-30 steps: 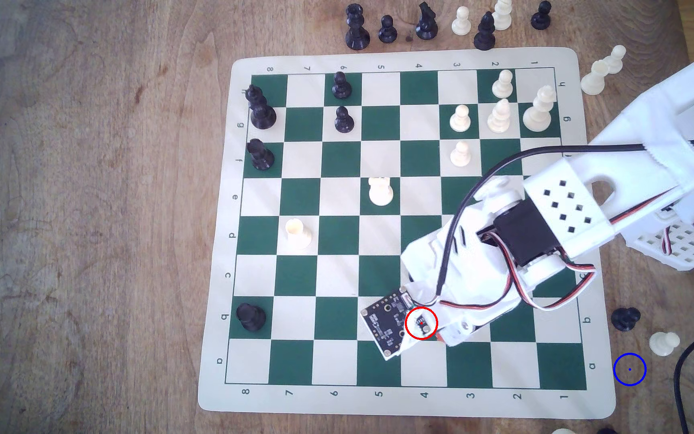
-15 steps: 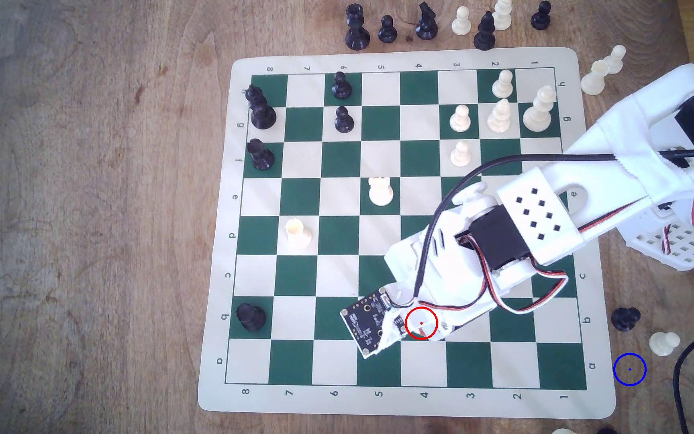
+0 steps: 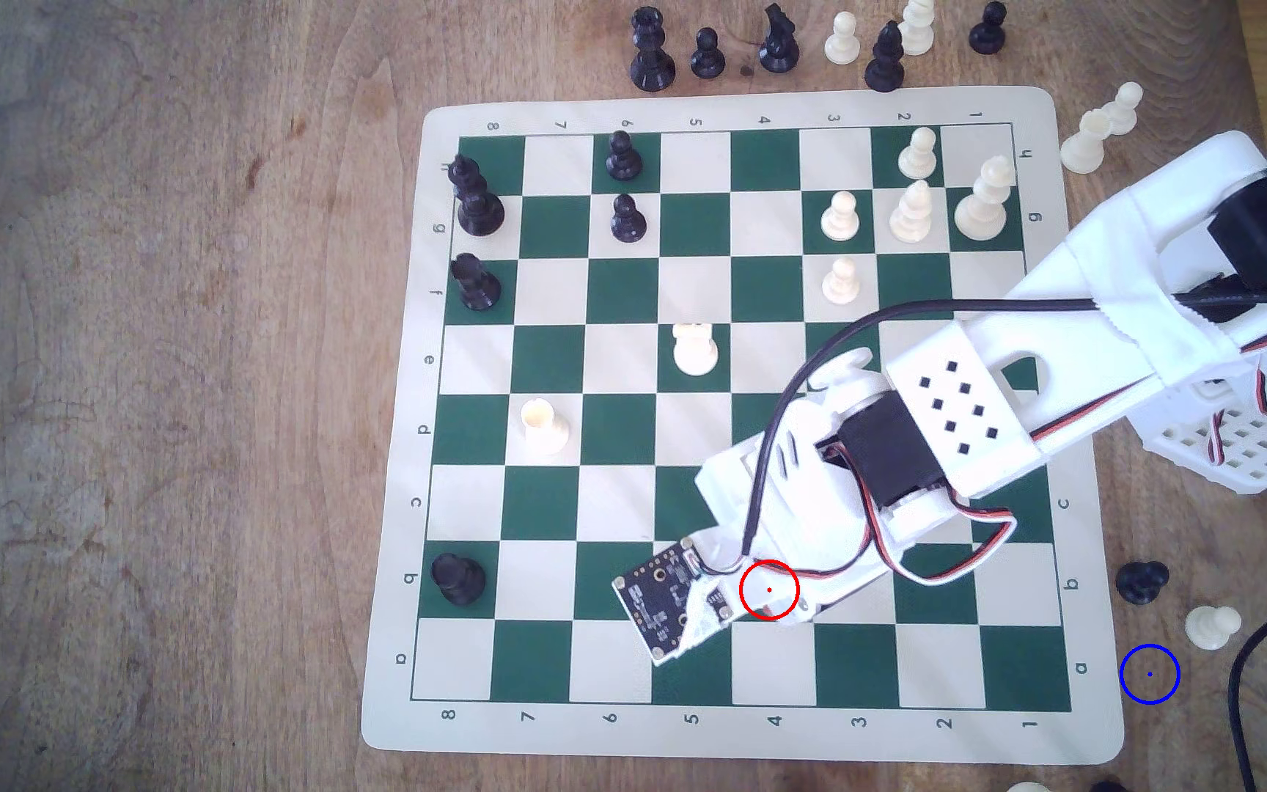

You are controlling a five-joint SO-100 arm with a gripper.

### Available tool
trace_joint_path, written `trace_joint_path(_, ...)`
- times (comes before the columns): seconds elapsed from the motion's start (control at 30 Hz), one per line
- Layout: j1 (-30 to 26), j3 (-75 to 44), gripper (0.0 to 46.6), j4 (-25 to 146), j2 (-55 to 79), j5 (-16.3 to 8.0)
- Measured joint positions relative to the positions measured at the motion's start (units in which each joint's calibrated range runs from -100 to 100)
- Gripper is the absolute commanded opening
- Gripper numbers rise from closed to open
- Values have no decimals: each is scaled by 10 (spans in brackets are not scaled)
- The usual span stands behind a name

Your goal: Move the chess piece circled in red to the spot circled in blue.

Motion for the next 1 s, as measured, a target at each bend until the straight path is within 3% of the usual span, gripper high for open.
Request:
trace_joint_path(0.4, -6, 0, 79, 5, 0, 0)
trace_joint_path(0.53, -6, 0, 53, 6, 0, 0)
trace_joint_path(0.63, -11, 0, 8, 6, 0, 0)
trace_joint_path(1.0, -13, 0, 3, 67, -40, 0)
